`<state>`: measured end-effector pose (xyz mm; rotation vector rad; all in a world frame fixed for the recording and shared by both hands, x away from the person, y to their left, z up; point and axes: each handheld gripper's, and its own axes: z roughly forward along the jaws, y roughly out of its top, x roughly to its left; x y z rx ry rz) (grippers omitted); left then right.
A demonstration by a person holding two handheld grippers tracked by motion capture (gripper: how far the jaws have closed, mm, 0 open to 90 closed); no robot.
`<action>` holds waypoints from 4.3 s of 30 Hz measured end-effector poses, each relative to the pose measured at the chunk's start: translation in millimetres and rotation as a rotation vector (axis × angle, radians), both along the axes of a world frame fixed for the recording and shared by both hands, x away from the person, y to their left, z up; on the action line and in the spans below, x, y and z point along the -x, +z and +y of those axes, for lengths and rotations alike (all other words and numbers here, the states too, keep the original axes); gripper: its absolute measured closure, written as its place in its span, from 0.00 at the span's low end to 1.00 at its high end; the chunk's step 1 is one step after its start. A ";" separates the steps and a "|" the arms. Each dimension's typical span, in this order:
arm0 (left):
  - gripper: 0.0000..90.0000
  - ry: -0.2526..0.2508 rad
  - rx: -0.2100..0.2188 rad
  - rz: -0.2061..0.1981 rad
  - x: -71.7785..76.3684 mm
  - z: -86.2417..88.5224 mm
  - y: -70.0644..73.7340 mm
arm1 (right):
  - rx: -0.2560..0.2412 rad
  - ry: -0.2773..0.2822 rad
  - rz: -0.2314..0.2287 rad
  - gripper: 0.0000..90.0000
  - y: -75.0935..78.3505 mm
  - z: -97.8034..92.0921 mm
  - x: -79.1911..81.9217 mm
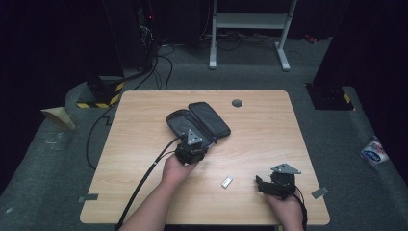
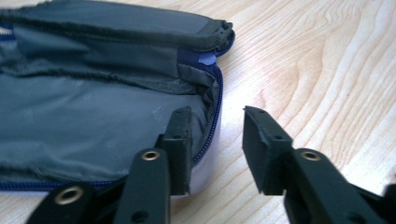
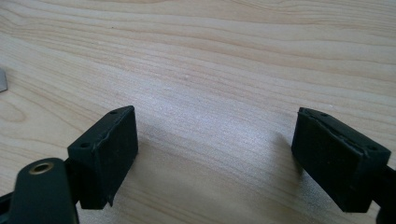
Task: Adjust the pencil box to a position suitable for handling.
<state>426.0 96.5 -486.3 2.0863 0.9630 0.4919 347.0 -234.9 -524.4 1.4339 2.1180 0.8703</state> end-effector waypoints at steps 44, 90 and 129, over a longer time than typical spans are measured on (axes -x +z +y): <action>0.70 0.104 0.126 -0.137 38.1 57.2 29.9 | 0.000 0.000 0.000 0.16 0.0 0.1 0.1; 0.73 0.097 0.255 -0.001 34.9 91.3 -16.4 | -0.077 0.122 -0.044 0.42 22.2 38.1 -0.1; 0.86 0.178 0.184 0.044 27.4 88.6 -32.8 | -0.084 0.147 -0.028 0.54 21.2 74.7 -54.8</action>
